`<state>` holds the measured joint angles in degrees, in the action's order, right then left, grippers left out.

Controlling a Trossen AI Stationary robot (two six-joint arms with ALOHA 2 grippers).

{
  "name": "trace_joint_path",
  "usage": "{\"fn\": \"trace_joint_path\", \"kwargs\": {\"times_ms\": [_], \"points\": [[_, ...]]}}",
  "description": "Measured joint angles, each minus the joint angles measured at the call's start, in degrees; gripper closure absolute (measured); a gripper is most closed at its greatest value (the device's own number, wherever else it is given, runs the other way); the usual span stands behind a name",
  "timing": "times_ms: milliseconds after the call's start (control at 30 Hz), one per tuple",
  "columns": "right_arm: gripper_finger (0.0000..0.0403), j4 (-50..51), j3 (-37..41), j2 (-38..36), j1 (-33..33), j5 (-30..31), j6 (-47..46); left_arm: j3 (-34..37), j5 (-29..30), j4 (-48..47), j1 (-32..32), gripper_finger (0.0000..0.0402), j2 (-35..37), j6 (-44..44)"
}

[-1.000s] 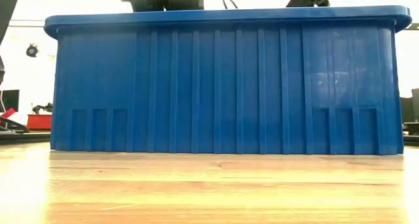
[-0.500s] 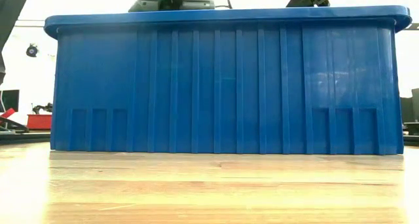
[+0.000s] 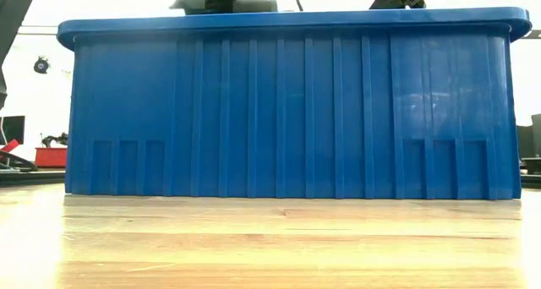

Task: Pick and place slides into bin
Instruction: Put the black slide into the blue bin, then return to Home Position

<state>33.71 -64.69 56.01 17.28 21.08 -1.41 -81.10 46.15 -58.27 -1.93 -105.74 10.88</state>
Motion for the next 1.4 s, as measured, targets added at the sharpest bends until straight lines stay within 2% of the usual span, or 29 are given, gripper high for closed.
{"fn": "trace_joint_path", "kwargs": {"times_ms": [133, 267, 433, 667, 800, 933, 1033, 1167, 1300, 1400], "points": [[0.0346, 0.0, 0.0, 0.01, 0.01, 0.0, 0.03, -0.1, -0.9, 0.29, -0.02, 0.0114, 0.7, -2.73], [0.0346, 0.0, 0.0, 0.01, 0.02, 0.0, 0.45, -0.28, -4.98, 0.38, -0.07, 0.0062, 2.57, -7.23], [0.0346, 0.0, 0.0, 0.01, 0.0, 0.0, 0.59, -0.37, -9.13, 0.42, -0.04, 0.0019, 4.04, -14.25], [0.0346, 0.13, 0.0, 0.02, 0.02, 0.0, 0.59, -0.54, -14.29, 0.24, 0.15, 0.0006, 7.54, -24.03], [0.0346, 0.15, 0.0, 0.02, 0.02, 0.0, 0.57, -2.37, -16.85, 0.39, 0.15, 0.0006, 10.65, -23.48], [0.0346, 0.2, 0.0, 0.02, 0.02, 0.0, 0.39, -4.48, -18.13, 5.17, 0.15, 0.0008, 14.62, -17.97], [0.0346, 0.18, 0.0, 0.02, 0.02, 0.0, 0.48, -4.18, -24.37, 16.84, 0.04, 0.0026, 18.19, -14.57], [0.0346, -0.07, 0.0, 0.02, 0.02, 0.0, 1.78, -3.04, -34.49, 31.58, 0.06, 0.0081, 20.56, -12.63], [0.0346, -0.11, 0.02, 0.02, 0.0, 0.0, 1.36, -3.95, -34.53, 33.37, 0.11, 0.0169, 21.43, -14.67], [0.0346, -0.29, 0.02, 0.2, 0.02, 0.01, 1.09, -3.87, -33.15, 30.93, 0.0, 0.026, 22.56, -16.26]]}}
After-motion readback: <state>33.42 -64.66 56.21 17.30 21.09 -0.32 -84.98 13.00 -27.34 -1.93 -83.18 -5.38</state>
